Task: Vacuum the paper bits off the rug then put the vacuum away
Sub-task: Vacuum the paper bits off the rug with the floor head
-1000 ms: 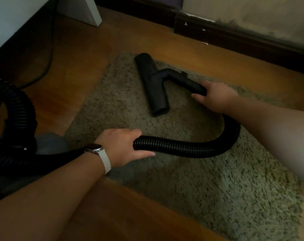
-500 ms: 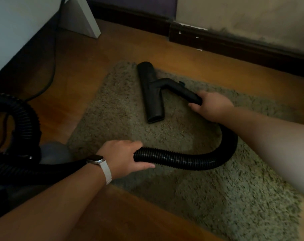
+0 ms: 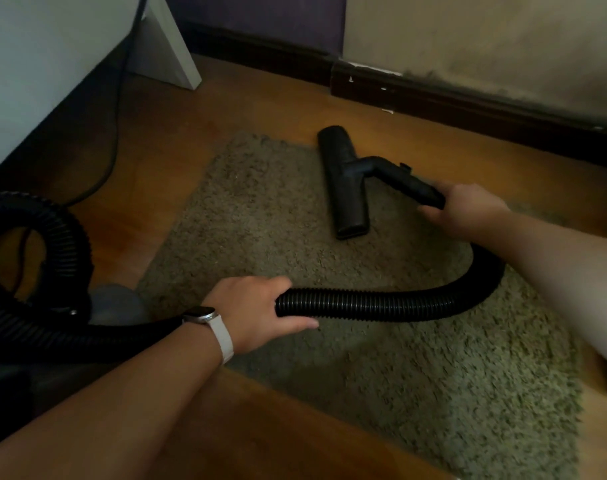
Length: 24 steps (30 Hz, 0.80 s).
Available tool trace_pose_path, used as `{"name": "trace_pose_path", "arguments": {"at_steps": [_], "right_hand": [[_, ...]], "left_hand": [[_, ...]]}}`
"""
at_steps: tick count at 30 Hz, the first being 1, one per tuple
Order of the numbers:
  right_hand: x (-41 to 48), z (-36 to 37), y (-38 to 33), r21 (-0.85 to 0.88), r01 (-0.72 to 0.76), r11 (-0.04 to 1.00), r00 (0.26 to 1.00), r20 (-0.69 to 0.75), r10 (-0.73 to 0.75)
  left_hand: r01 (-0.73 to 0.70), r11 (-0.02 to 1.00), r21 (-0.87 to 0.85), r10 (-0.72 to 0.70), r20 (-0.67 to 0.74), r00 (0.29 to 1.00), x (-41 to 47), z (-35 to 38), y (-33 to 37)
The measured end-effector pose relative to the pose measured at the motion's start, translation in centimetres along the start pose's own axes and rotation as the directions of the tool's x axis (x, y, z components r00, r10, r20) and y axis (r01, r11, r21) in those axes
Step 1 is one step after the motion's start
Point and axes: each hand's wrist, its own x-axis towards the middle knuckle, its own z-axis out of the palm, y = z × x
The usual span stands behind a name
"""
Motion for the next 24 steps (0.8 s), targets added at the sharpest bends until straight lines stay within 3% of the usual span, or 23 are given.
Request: {"name": "trace_pose_path", "arguments": {"at_steps": [13,18,24], "right_hand": [[-2.8,0.9,3.2,0.243,0.024,0.970,0.997,-0.081,-0.004],[-4.5,1.4,5.9,0.195,-0.069,0.978,0.997,-0.015,0.074],[-5.7,2.2,5.5,0.144,-0.021,0.989,1.000,0.016,0.019]], "left_hand": [[-0.044,0.999,0.027,0.045,-0.044,0.998,-1.4,-0.8,2.0],[-0.072,0.996,0.052,0.072,0.000,0.997,-1.4,-0.9,2.9],[-0.102,0.993,0.061,0.099,0.054,0.994,-1.7,-0.2,3.4]]}}
